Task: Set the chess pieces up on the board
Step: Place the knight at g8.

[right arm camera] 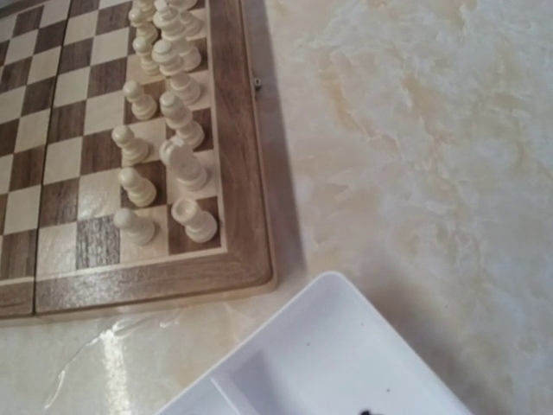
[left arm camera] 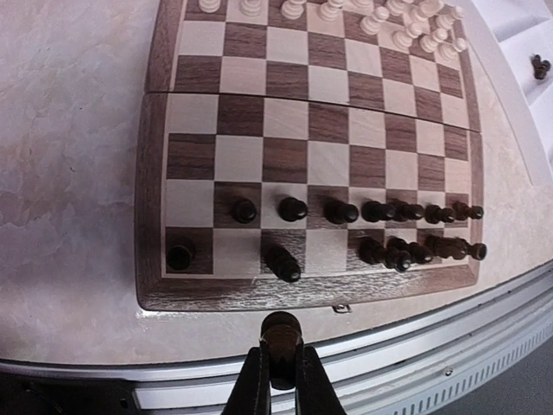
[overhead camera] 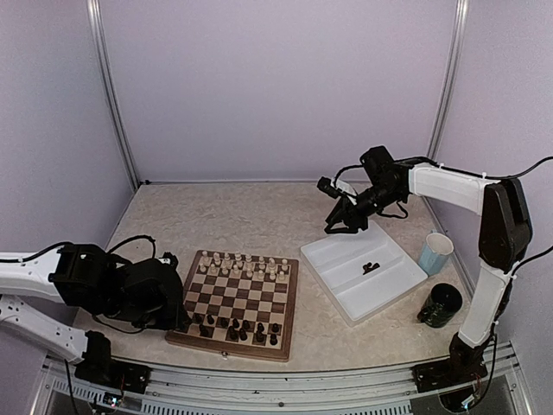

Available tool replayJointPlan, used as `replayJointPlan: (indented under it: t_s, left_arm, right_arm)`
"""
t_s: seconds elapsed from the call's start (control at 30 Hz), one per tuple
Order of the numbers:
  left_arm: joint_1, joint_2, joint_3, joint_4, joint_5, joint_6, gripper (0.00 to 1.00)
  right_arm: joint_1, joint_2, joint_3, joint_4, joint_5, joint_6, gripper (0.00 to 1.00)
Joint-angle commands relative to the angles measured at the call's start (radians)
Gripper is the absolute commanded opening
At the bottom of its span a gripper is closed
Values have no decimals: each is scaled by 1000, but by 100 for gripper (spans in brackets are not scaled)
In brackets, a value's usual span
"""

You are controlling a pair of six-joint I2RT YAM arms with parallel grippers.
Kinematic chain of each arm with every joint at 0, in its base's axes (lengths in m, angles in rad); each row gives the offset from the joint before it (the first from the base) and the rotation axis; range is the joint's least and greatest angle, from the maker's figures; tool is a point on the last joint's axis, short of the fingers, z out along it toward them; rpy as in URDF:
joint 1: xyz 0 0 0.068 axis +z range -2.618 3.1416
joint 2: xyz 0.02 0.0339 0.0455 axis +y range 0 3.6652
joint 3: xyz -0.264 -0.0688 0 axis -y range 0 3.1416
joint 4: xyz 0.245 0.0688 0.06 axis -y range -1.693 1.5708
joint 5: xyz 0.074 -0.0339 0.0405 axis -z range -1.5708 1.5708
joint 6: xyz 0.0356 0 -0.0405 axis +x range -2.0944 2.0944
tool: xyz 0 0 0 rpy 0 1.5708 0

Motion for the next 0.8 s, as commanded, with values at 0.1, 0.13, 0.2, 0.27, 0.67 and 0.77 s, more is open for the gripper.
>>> replayJointPlan:
  t_s: [0.1, 0.13, 0.2, 0.27, 0.67, 0.77]
  left_arm:
    - [85, 17, -69, 23, -2, -4, 2]
    - [102, 7, -90, 45, 14, 7, 2]
    - [124, -6, -111, 76, 29, 23, 2]
    - [137, -13, -121, 109, 38, 48, 2]
    - [158, 99, -142, 192, 94, 116, 2]
    - [162, 107, -152, 186, 103, 107, 2]
  right_arm:
    - [3, -38, -31, 11, 6, 0, 41]
    - [4, -38, -31, 11, 6, 0, 41]
    - [4, -39, -31, 9, 6, -1, 41]
    - [5, -43, -35, 11, 9, -3, 41]
    - [5, -48, -50, 15, 8, -8, 41]
    - [5, -49, -54, 17, 7, -8, 41]
